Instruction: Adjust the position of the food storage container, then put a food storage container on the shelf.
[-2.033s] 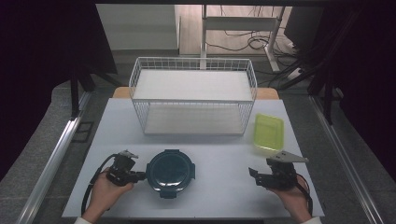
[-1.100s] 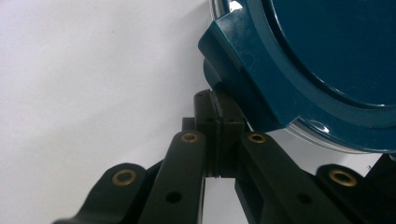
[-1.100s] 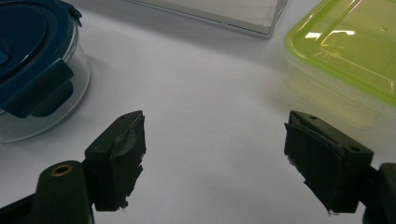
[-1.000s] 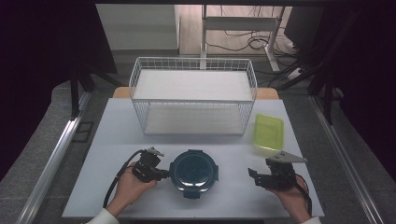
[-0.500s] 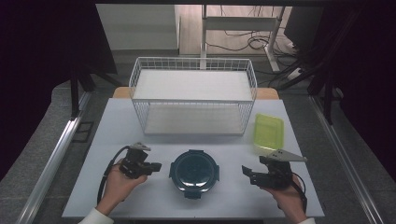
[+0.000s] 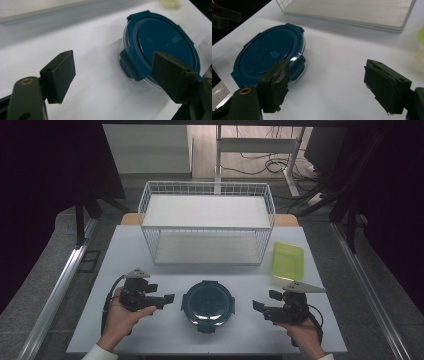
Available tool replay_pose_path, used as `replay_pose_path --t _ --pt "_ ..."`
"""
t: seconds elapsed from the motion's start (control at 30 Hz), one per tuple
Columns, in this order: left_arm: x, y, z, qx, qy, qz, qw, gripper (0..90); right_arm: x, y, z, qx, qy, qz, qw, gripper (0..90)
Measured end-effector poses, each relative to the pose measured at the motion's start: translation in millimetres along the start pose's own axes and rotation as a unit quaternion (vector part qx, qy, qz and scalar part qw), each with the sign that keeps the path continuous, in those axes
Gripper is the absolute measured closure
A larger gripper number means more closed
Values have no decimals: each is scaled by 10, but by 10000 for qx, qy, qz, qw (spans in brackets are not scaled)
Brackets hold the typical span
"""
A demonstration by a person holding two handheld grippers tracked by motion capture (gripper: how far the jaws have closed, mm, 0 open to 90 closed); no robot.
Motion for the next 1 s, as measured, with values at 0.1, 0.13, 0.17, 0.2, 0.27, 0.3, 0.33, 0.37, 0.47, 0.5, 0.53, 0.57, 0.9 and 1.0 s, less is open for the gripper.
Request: replay_pose_path --t 0.1,0.13,0.17,0.2,0.27,0.3,0.33,0.37,0.47,0.5,0.53,0.57,0.9,1.0 --pt "-11 -12 5 7 -19 -36 10000 180 -11 30 30 -4 -71 79 9999 203" --pt "-14 -19 6 6 -25 -47 10000 175 -12 38 42 4 -94 113 9999 201" --pt "-16 -26 9 8 -39 -69 10000 169 -9 47 55 10 -111 131 9999 200" --pt "-19 -32 12 5 -47 -79 10000 167 -3 55 66 5 -137 132 9998 198" --pt "-22 -28 18 -29 -56 -66 10000 165 10 64 86 20 -171 149 9997 198" --pt "-21 -21 21 -48 -70 -71 9999 165 11 74 93 13 -180 154 9997 198" --pt "-22 -12 24 -62 -71 -58 9999 165 9 82 97 9 -189 169 9997 197" --pt "-24 0 25 -69 -77 -44 9999 166 5 88 98 3 -194 188 9996 197" --pt "-44 18 32 -79 -94 -1 9999 167 -3 107 93 -11 -207 219 9995 197" --pt "-50 19 34 -78 -98 4 9999 167 -2 113 90 -3 -189 228 9996 197" --pt "-50 19 35 -73 -108 1 9999 166 0 116 86 -17 -182 236 9996 197" --pt "-44 14 34 -82 -115 -17 9999 161 2 119 81 -25 -188 235 9995 196" --pt "20 7 2 -288 -305 -153 9990 101 10 172 152 160 -94 351 9992 168" --pt "19 15 -12 -477 -376 -150 9980 100 24 240 203 333 -1 419 9986 159"
Point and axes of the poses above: each handheld gripper's, and its own axes: y roughly forward along the jaws, x roughly out of its top, z roughly to its left, the point moved 4 cm from there along y, roughly forward along the jaws, and after that the axes turned 5 degrees about z, right-handed, at the moved point
